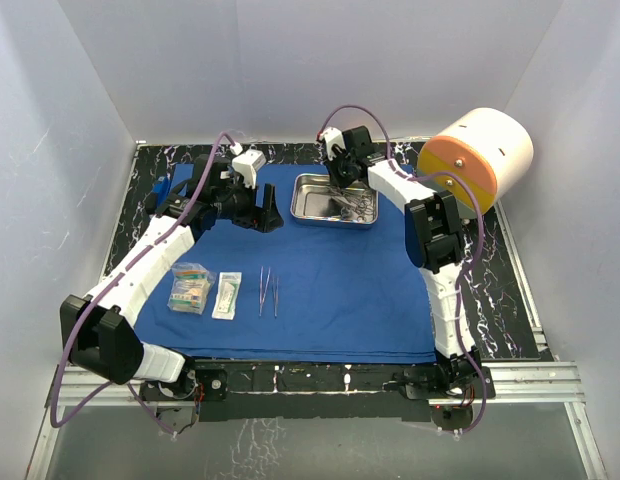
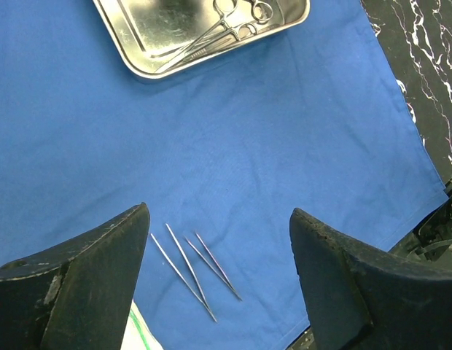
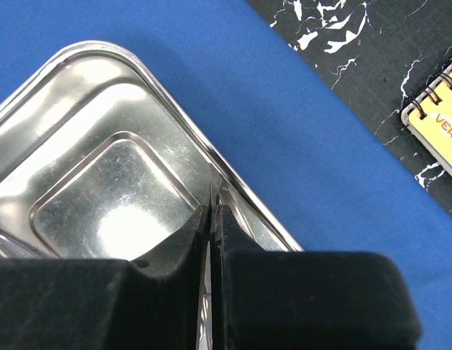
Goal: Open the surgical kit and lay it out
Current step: Pick up the medical item from the container.
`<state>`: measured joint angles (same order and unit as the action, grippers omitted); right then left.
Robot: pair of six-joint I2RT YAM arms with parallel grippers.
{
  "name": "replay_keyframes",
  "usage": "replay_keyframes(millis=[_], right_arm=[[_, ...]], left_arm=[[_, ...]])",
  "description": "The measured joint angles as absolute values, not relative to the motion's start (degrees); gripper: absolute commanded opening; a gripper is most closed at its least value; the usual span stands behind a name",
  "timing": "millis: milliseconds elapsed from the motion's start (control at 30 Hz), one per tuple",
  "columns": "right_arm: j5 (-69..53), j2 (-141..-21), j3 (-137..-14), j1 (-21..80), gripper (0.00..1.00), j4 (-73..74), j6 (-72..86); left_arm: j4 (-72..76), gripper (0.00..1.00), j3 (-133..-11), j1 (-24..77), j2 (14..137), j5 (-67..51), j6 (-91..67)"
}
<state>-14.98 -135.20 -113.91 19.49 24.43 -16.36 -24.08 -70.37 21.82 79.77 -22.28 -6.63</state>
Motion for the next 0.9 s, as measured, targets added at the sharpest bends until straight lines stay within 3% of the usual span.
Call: replay_keyframes(millis=[100,167,300,567,900], right_arm=[[-15.55,-134.04,-113.91,19.49,0.0,25.32,-15.64],[-16.25,-132.6,-113.89,19.49,0.0,25.61,-14.41],[-18.81,-126.3,-111.63,19.49,0.0,23.81,-9.56],[-30.98,-105.19,-90.28,19.49,0.0,5.98,4.91],[-44.53,-101.95,-78.67,20.32,0.0,-9.13,18.35]], left_arm=[[-24.01,0.9,-70.37,21.58,79.66,-21.78,-6.7],[-24.12,0.91,-70.39,21.39,79.66,-20.86,-7.16],[-24.84,0.85,-71.35,21.04,80.25,-19.66,-7.53],[-23.27,0.67,-76.58,20.88,84.16,-20.78,-9.78],[-15.35,0.53,-81.14,20.84,88.03,-25.15,-19.46]])
